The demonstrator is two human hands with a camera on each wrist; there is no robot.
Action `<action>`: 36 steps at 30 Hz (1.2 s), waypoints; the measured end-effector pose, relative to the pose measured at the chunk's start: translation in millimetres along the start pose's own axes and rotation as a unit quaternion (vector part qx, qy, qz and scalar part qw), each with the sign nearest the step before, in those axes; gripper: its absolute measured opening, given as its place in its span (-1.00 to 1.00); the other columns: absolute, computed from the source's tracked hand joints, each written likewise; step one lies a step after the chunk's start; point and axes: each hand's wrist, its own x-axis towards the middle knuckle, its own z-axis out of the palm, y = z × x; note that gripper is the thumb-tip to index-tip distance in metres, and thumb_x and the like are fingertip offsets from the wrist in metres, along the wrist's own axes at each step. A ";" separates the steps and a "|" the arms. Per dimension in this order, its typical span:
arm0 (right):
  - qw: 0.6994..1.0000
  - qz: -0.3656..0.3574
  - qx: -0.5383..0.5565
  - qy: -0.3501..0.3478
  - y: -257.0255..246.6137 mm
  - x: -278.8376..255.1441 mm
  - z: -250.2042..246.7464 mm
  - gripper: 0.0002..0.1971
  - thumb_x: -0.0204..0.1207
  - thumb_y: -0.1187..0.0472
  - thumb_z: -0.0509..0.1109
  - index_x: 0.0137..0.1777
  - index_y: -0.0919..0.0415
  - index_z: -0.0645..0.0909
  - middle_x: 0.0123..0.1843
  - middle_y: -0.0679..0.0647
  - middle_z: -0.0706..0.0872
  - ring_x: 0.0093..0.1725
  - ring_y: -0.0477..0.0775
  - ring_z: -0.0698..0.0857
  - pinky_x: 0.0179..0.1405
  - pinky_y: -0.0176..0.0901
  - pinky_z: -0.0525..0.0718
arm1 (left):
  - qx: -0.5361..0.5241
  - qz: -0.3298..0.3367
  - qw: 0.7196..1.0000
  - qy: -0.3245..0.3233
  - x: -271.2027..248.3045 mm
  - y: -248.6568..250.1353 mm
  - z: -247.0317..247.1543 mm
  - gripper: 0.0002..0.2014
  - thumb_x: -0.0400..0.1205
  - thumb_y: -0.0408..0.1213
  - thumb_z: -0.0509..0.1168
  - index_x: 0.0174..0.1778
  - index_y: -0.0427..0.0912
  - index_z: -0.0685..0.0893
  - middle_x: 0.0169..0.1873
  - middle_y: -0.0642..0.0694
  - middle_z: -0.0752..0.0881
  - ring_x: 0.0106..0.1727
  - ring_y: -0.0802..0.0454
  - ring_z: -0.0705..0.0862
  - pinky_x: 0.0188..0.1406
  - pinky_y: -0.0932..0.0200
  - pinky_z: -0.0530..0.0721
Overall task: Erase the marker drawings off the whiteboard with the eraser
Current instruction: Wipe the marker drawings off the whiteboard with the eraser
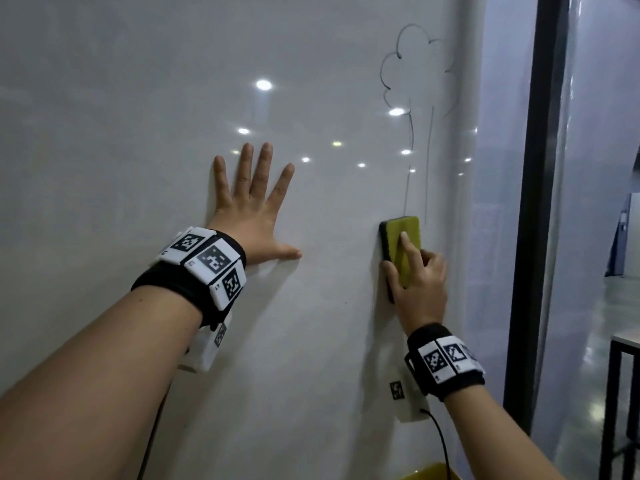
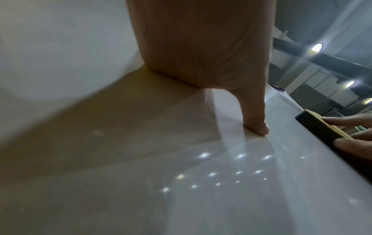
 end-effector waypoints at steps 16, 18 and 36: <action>0.995 0.098 0.006 0.019 7.1 45.9 -9.9 -0.46 0.53 0.00 0.40 0.52 -0.03 0.43 0.17 0.37 0.49 0.18 0.33 0.48 0.05 0.12 0.55 | 0.004 -0.014 1.000 -0.018 -1.2 2.6 -4.3 0.25 0.31 0.54 0.16 0.36 0.00 -0.72 0.30 -0.16 -0.79 0.36 -0.19 -0.74 0.32 -0.37 -0.57; 0.991 0.127 0.010 0.034 0.6 48.4 -9.5 -0.45 0.54 0.01 0.39 0.53 -0.02 0.41 0.18 0.37 0.48 0.19 0.34 0.47 0.12 0.12 0.52 | 0.003 -0.014 1.000 -0.016 -0.9 1.8 -3.6 0.24 0.32 0.54 0.16 0.36 0.01 -0.71 0.30 -0.16 -0.79 0.38 -0.18 -0.73 0.32 -0.37 -0.58; 0.999 0.032 -0.009 0.019 3.4 49.5 -9.8 -0.46 0.52 0.05 0.41 0.50 0.01 0.45 0.16 0.39 0.50 0.18 0.38 0.49 0.01 0.18 0.58 | -0.001 -0.011 1.000 0.011 1.9 0.5 3.6 0.22 0.34 0.53 0.15 0.37 0.00 -0.70 0.45 -0.21 -0.67 0.49 -0.26 -0.63 0.36 -0.41 -0.53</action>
